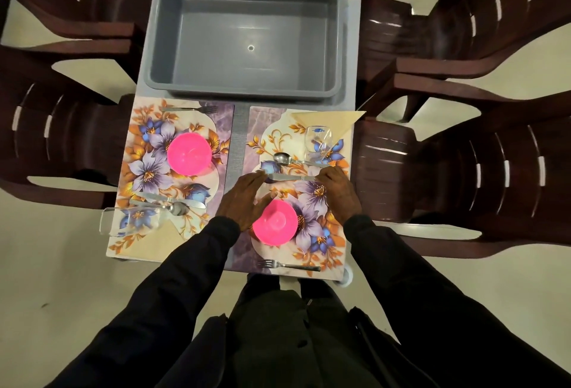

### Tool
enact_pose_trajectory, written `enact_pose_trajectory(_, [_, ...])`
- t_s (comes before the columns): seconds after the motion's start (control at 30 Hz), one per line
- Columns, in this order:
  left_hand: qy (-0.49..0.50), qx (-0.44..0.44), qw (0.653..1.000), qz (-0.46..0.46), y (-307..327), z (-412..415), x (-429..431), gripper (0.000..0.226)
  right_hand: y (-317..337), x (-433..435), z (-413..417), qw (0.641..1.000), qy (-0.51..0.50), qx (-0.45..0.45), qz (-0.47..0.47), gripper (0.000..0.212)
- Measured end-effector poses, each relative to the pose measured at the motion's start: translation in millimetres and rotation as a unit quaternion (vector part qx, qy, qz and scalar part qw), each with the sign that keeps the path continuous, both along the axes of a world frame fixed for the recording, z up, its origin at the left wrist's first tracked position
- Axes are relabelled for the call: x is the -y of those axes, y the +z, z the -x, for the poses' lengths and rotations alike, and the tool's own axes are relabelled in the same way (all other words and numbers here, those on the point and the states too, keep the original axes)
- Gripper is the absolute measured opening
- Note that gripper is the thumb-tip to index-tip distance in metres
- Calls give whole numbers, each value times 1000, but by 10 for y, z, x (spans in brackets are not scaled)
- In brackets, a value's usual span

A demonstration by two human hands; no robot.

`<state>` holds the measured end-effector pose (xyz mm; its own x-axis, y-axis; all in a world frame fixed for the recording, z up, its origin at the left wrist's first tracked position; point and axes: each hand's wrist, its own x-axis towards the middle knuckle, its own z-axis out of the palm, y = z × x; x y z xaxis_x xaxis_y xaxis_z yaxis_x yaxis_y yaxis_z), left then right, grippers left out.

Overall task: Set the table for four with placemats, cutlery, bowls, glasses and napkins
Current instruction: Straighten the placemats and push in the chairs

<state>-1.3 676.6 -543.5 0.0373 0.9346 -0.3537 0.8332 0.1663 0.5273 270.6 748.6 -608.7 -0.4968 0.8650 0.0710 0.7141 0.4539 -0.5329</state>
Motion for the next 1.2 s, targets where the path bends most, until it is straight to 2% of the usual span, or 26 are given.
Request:
enact_pose_trajectory(0.2, [-4, -3, 1000, -19, 10, -29, -22, 58, 33, 30, -29, 1000, -7, -1, 0, 37])
enact_pose_trajectory(0.4, [-6, 3, 999, -39, 38, -39, -172, 63, 145, -121, 38, 993, -112, -43, -2, 28])
enact_pose_trajectory(0.5, [-31, 7, 998, -54, 19, -40, -288, 64, 178, -221, 95, 989, -140, -36, 29, 25])
enact_pose_trajectory(0.73, [-108, 1, 994, 1, -94, -17, -466, 76, -19, -312, 94, 990, -129, -9, 54, 24])
enact_pose_trajectory(1.0, [-80, 11, 997, -3, -57, -26, -339, 78, 59, -255, 72, 995, -98, -9, 32, 20])
enact_pose_trajectory(1.2, [-75, 12, 997, 5, -102, -26, -266, 94, 92, -209, 73, 994, -95, -26, 50, 24])
